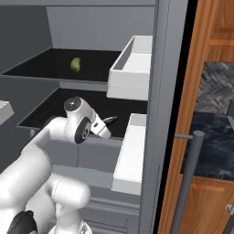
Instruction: Gather the cucumber and onion from the fridge and place them on a tray on the dining counter. Then gather the fish and chicken drumstick from the fridge and place them on the other tray.
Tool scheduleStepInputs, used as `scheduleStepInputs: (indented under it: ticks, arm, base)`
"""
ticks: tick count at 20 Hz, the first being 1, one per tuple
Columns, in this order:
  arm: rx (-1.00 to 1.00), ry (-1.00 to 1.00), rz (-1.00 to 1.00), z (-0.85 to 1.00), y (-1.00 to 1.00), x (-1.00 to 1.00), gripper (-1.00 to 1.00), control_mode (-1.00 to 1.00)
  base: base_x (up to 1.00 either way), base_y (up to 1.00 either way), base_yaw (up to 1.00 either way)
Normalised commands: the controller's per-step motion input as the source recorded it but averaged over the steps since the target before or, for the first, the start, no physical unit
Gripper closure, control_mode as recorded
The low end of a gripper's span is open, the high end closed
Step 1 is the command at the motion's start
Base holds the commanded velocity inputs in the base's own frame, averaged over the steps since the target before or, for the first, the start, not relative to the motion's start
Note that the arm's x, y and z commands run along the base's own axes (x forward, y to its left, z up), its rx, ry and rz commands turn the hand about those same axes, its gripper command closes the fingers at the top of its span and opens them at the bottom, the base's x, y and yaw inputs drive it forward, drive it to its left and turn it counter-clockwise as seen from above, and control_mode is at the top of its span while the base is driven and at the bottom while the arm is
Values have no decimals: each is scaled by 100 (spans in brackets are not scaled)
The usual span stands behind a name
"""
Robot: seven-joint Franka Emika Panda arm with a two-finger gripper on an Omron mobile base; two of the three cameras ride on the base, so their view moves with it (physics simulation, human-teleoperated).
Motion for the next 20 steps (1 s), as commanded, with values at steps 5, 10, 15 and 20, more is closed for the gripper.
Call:
scheduleStepInputs:
  ticks: [5,10,15,20]
  arm:
    - [0,0,-8,66,22,-54,100,-100]
    - [0,2,-5,69,20,-59,100,-100]
    - [0,1,-2,60,3,-69,100,-100]
    - [0,0,0,46,2,-84,100,-100]
  base:
    - [0,0,0]
    - [0,0,0]
    - [0,0,0]
    - [0,0,0]
